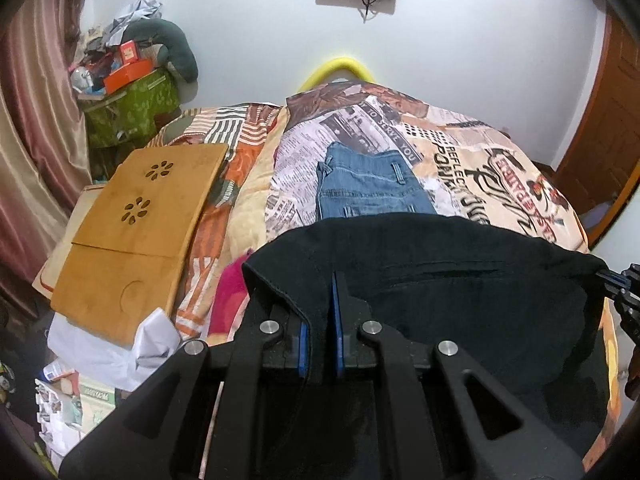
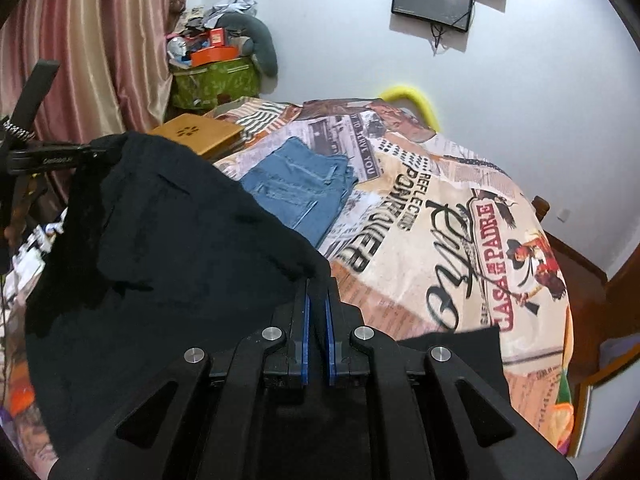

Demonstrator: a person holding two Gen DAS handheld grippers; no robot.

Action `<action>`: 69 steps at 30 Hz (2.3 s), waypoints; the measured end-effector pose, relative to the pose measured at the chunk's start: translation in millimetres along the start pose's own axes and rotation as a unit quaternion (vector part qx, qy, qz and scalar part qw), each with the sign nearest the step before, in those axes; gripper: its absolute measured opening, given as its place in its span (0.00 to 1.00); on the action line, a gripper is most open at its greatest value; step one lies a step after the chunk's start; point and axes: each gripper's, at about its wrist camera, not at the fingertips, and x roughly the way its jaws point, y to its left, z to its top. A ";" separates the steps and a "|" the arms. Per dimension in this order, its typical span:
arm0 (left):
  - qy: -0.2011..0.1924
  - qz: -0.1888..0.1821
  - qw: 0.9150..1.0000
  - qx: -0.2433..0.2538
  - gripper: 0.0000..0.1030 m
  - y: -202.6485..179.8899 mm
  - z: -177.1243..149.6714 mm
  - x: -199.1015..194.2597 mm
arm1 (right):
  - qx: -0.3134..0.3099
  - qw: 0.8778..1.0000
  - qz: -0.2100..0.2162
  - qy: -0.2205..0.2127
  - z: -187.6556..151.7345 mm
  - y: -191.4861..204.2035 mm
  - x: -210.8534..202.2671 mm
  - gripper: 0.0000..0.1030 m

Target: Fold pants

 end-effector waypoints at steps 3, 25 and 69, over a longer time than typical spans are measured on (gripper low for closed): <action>0.006 -0.009 1.000 -0.002 0.09 2.4 -16.0 -11.2 | 0.000 1.000 0.007 0.004 -11.7 12.8 -14.4 0.05; 0.060 -0.015 0.998 -0.035 0.13 37.4 -159.8 -55.2 | 0.011 0.994 0.070 0.083 -112.5 88.3 -39.6 0.06; 0.061 -0.032 0.996 -0.051 0.76 -22.0 -72.4 -34.7 | 0.153 0.987 -0.009 0.045 -78.6 -45.2 -48.1 0.48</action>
